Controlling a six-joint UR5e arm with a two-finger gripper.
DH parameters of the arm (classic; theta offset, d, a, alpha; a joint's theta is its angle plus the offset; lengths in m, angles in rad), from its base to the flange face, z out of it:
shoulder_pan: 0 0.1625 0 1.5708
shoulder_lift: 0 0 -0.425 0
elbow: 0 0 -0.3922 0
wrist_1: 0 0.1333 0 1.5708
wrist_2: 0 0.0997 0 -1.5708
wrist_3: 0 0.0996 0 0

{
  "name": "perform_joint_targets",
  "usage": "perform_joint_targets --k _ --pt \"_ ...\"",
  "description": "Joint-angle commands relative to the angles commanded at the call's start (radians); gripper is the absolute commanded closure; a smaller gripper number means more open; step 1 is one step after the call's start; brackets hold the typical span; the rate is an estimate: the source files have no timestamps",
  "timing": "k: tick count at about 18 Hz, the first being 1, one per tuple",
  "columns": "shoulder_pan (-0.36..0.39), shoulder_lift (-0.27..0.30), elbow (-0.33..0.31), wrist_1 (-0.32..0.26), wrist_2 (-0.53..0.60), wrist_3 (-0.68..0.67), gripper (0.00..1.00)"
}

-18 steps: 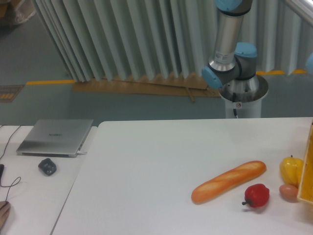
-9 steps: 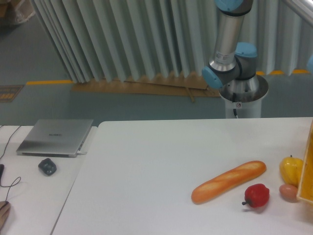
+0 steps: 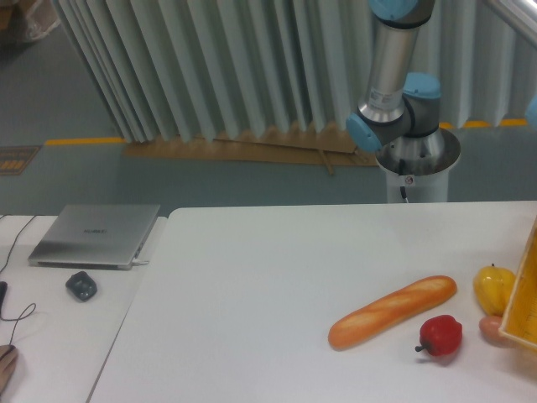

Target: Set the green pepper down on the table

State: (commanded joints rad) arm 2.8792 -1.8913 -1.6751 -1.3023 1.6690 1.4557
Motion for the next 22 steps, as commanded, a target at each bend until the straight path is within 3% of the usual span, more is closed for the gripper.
perform_joint_targets --k 3,6,7,10,22 --pt "0.014 -0.021 -0.029 0.012 -0.008 0.075 0.0" --pt "0.018 -0.038 -0.019 0.029 -0.009 0.084 0.0" --pt "0.017 -0.038 0.004 0.022 -0.009 0.084 0.0" --pt "0.014 -0.031 0.081 -0.102 -0.011 0.083 0.0" --pt "0.074 -0.019 0.078 -0.11 -0.055 0.153 0.0"
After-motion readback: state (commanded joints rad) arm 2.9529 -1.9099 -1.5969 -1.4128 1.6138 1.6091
